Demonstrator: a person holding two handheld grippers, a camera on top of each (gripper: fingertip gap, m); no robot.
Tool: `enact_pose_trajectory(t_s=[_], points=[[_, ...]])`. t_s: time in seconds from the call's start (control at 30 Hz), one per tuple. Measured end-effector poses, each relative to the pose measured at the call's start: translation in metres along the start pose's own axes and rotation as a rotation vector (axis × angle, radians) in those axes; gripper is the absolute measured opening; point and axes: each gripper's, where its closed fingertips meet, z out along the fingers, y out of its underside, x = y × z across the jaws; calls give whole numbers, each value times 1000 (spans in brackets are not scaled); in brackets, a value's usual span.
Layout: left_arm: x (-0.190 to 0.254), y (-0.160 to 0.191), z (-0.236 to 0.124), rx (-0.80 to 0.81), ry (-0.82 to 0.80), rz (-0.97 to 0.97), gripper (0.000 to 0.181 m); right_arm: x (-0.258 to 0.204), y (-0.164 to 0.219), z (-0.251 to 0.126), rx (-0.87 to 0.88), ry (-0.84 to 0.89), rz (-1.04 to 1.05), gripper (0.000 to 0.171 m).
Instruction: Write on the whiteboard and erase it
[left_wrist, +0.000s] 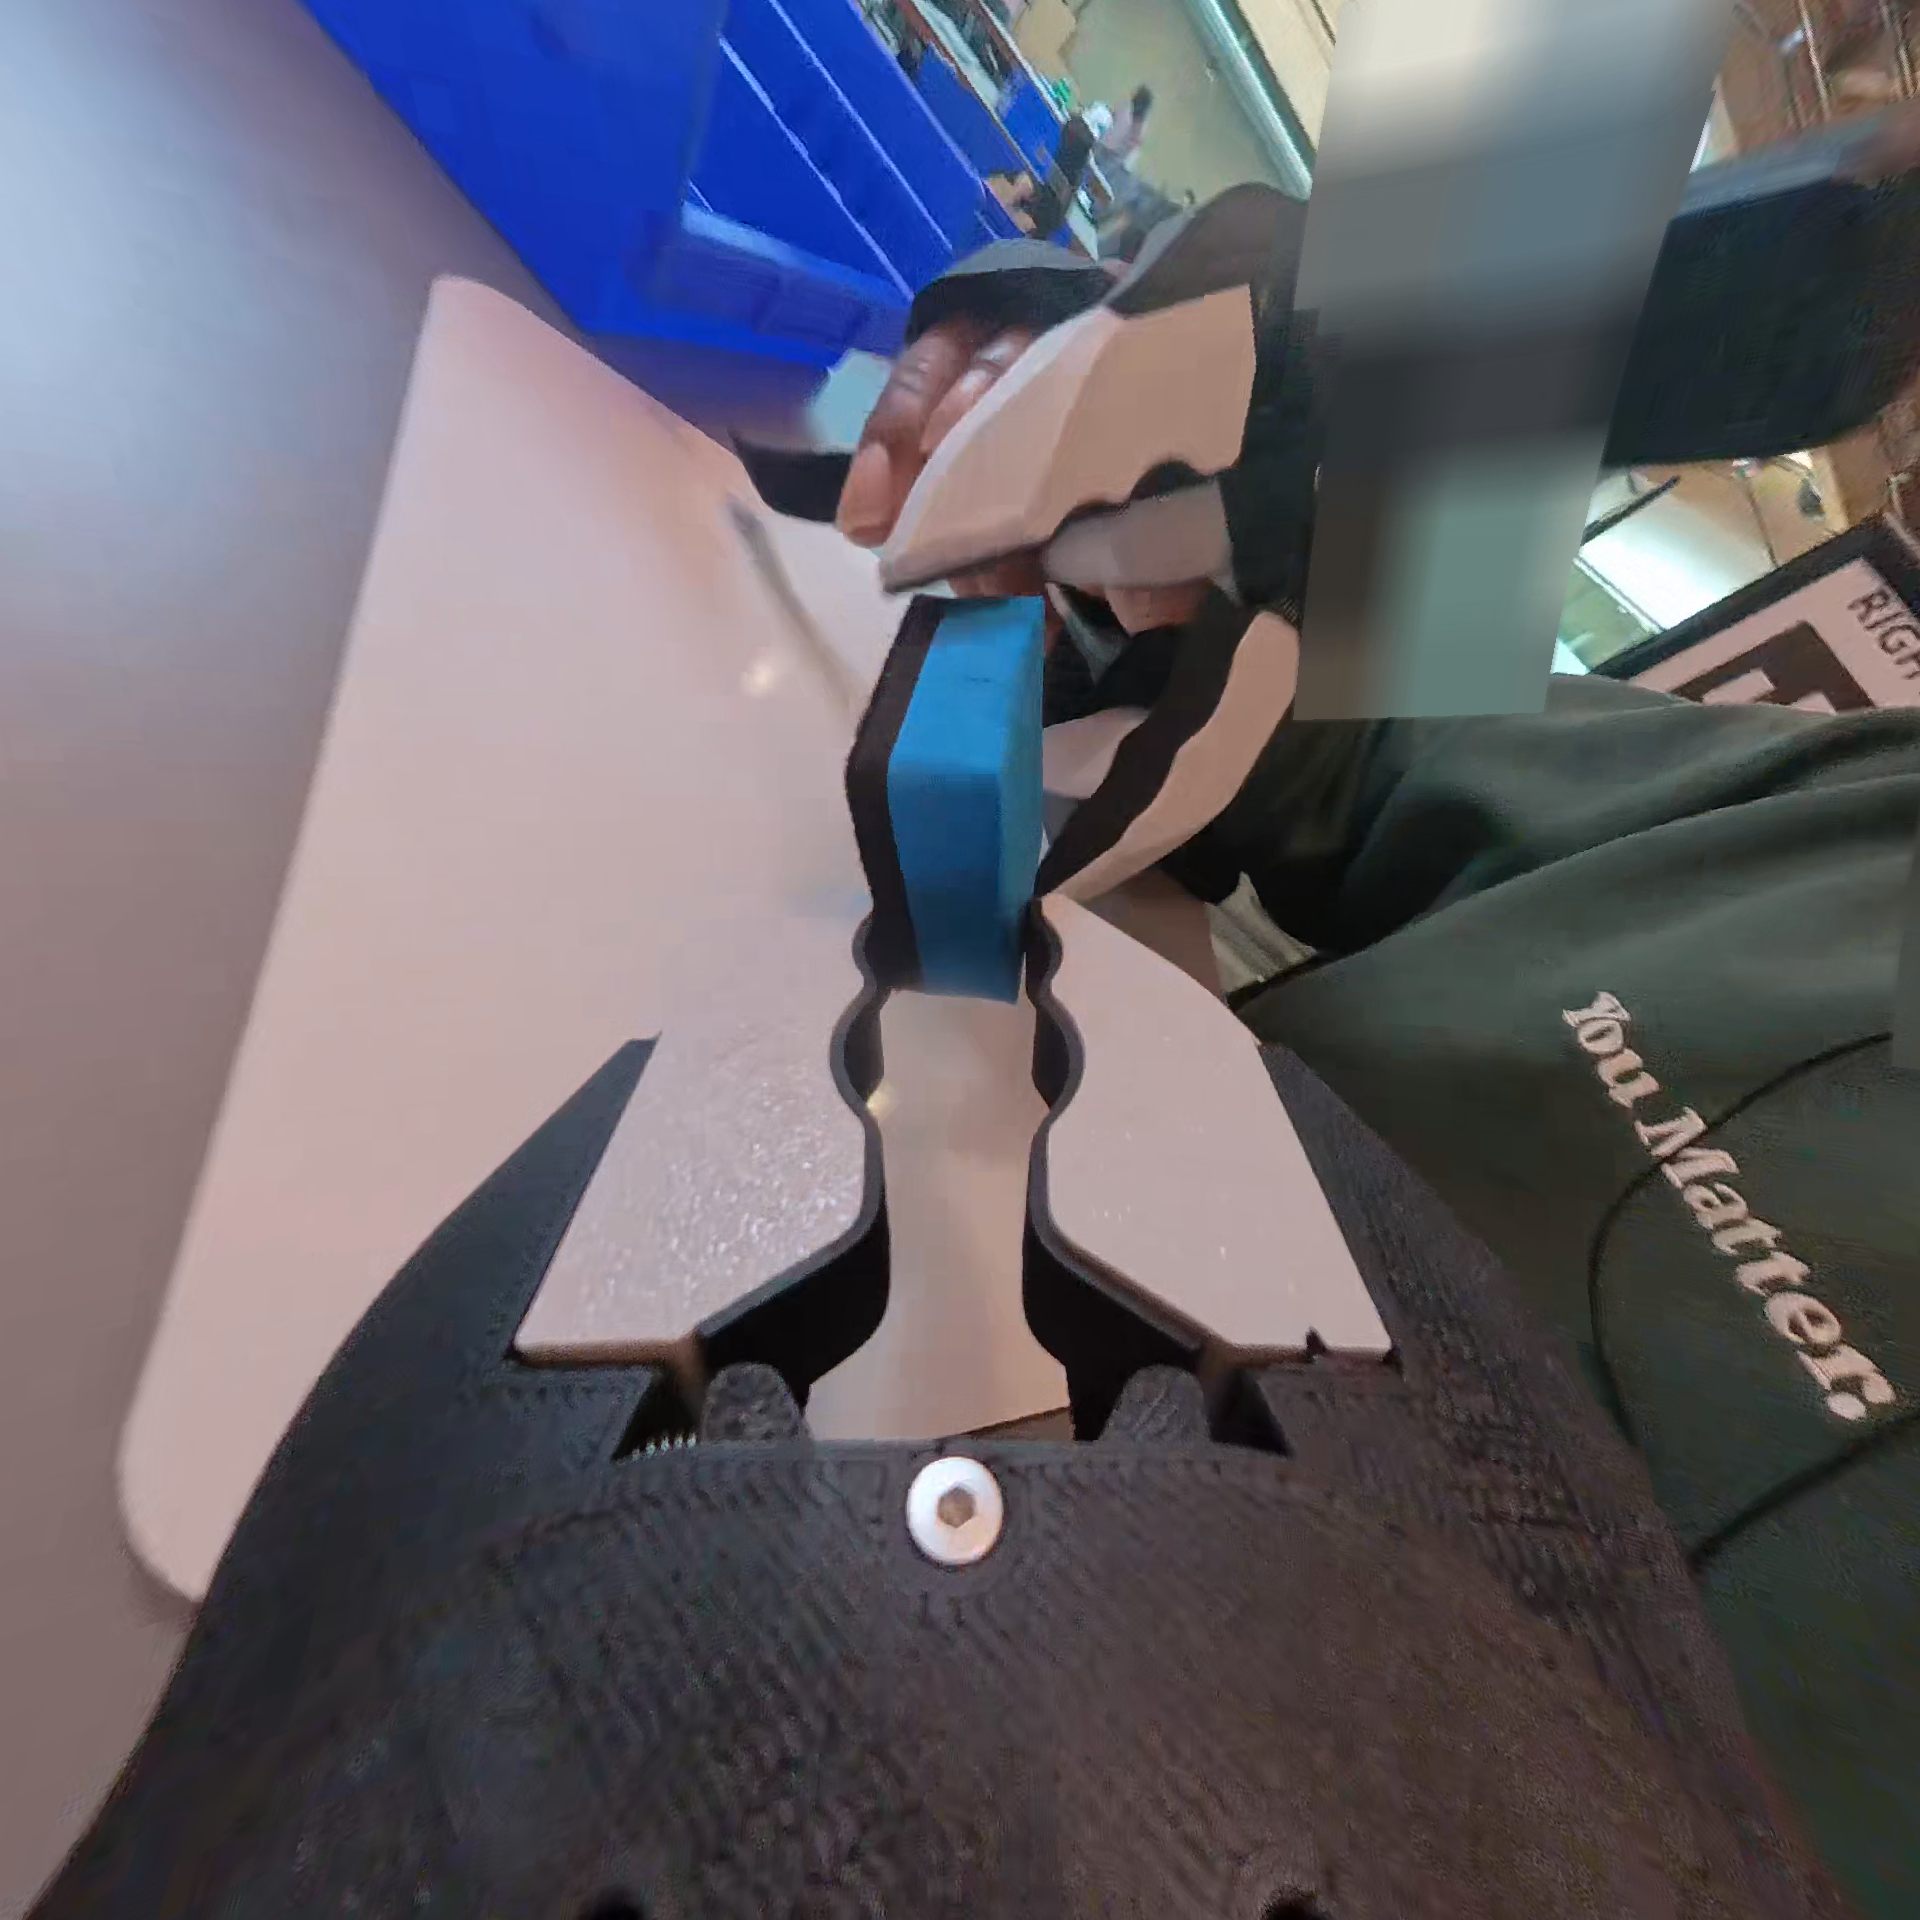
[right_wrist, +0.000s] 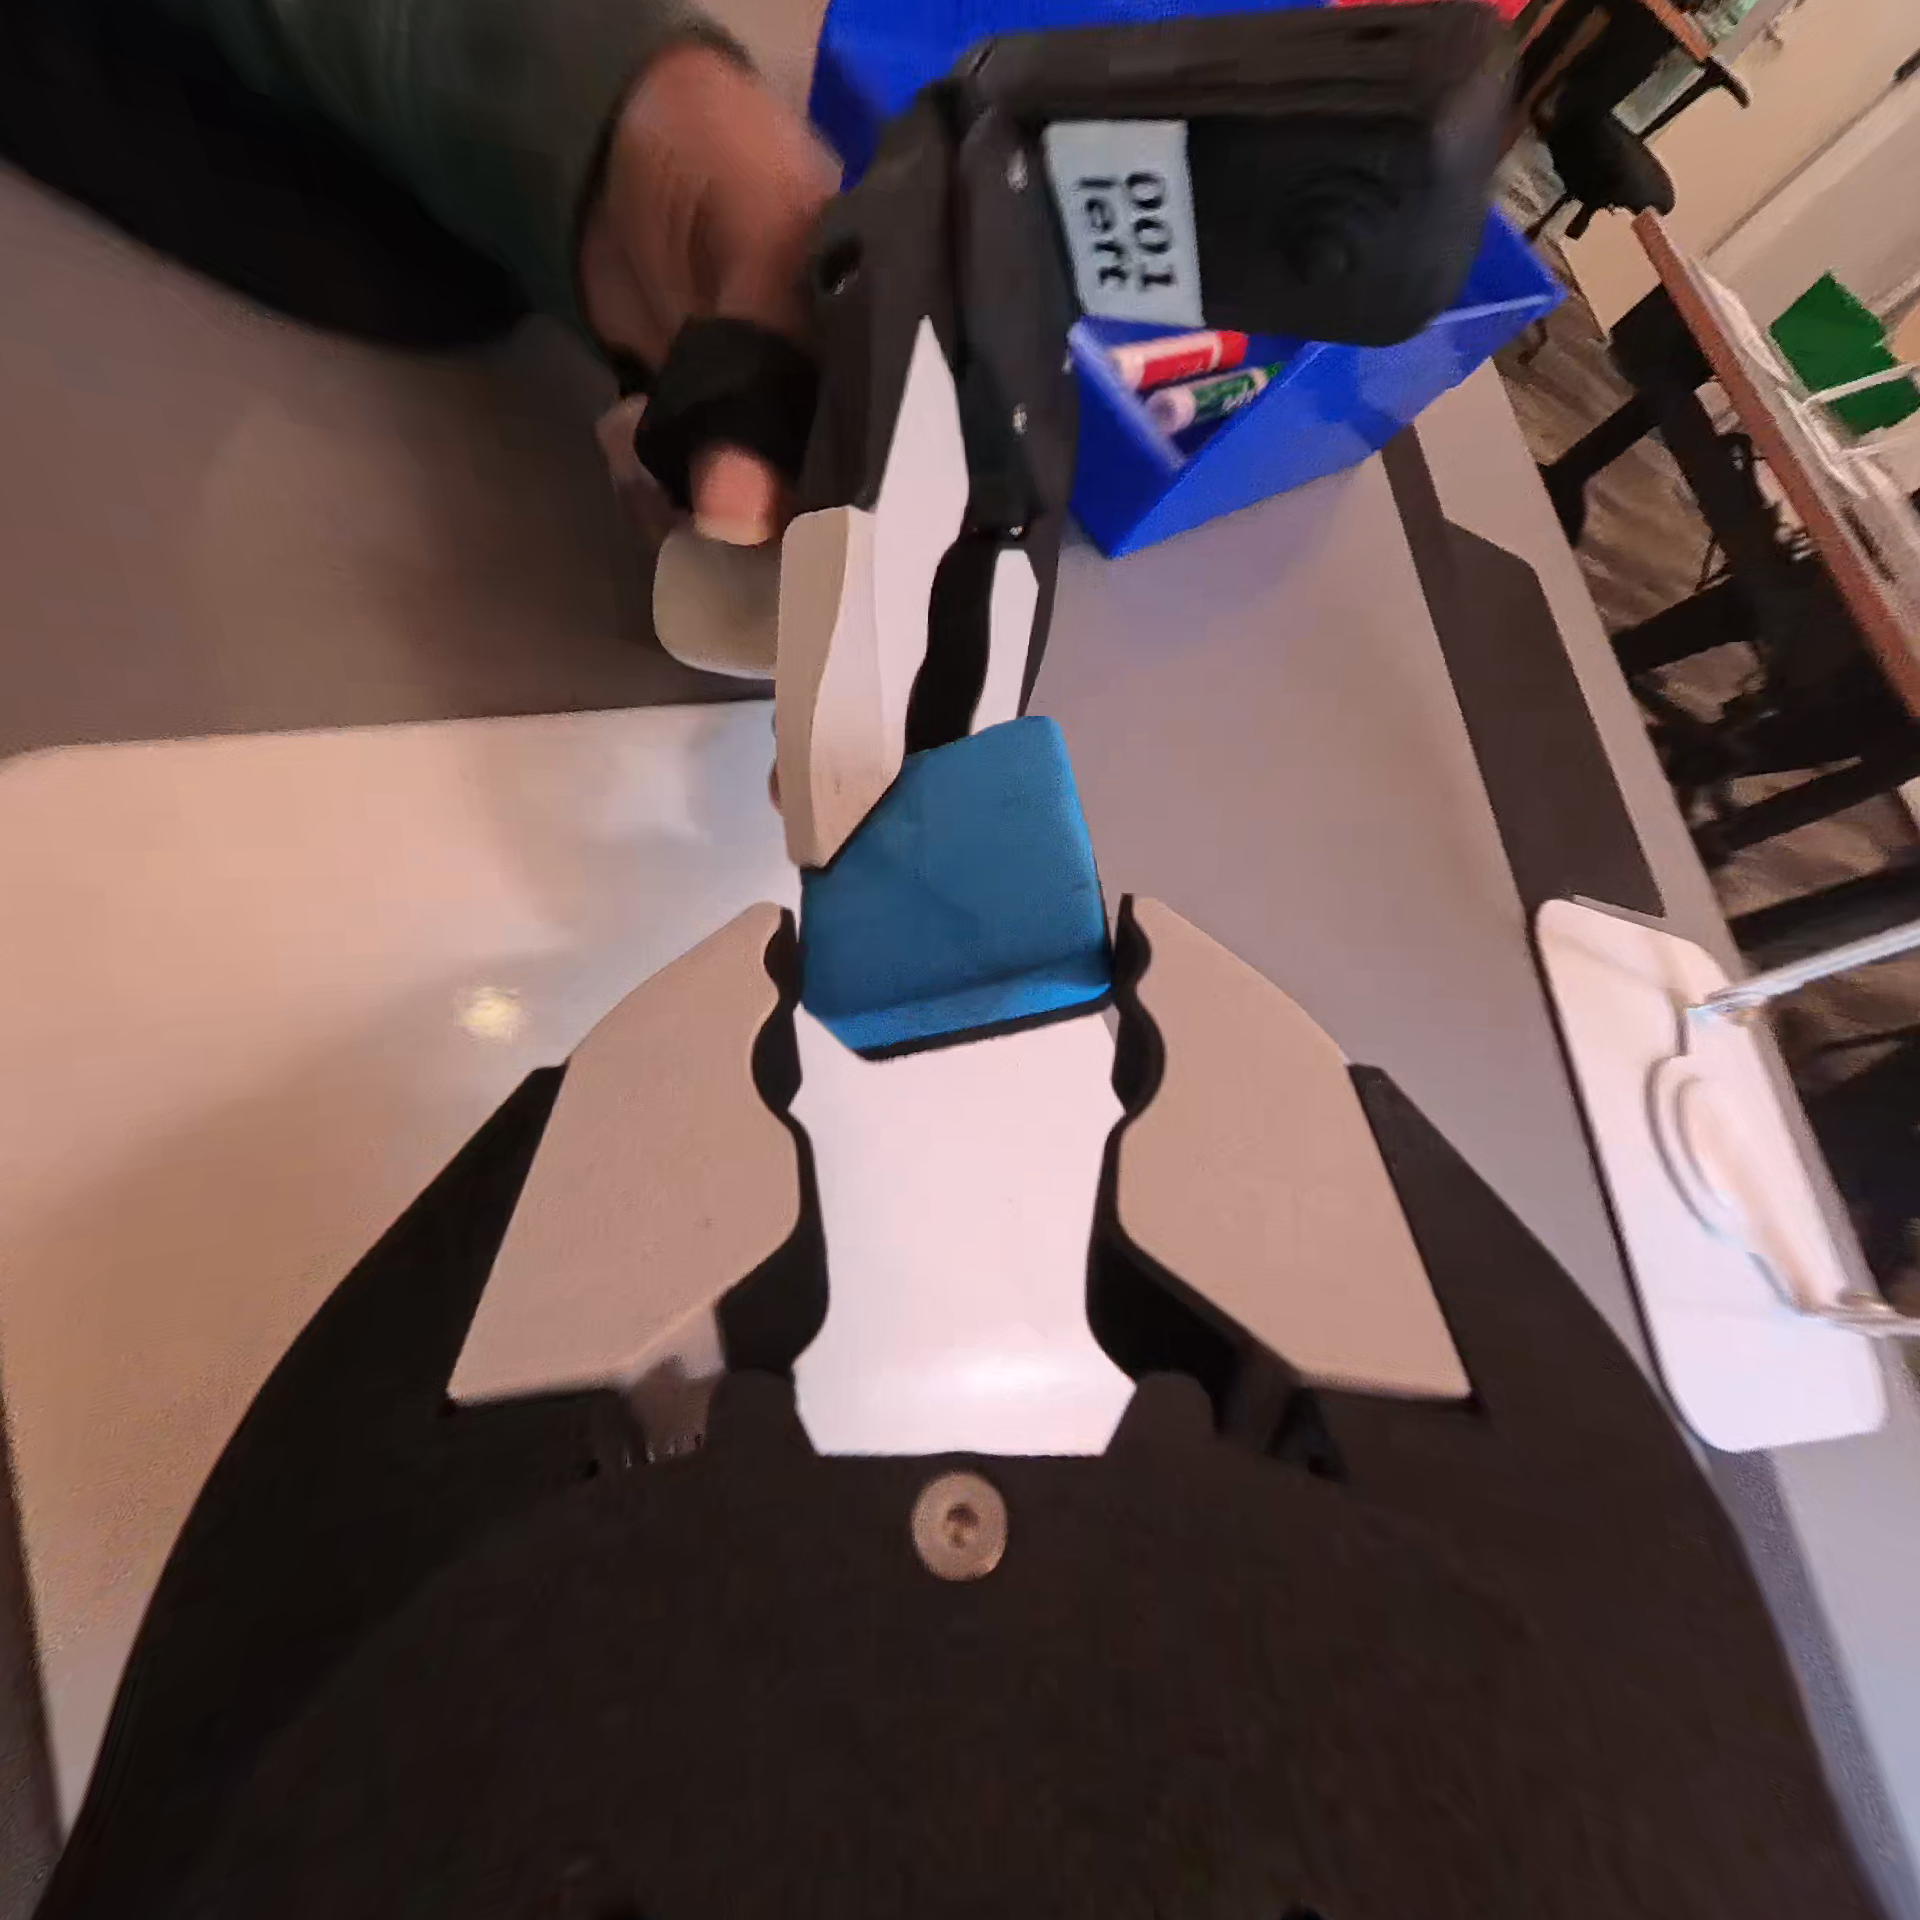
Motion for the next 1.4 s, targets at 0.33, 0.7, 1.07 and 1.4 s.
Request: enact_pose_trajectory(t_s=[0.33,0.7,1.07,1.4], points=[[-8,-19,-16,118,-108,128,34,51,28,-13,-5,116,330,56],[-31,-42,-48,220,-428,429,26,144,159,-50,-244,571,840,57],[-33,-40,-49,189,-476,496,25,162,209,-96,-354,727,883,57],[-33,-43,-54,200,-510,521,22,156,209,-91,-334,663,895,74]])
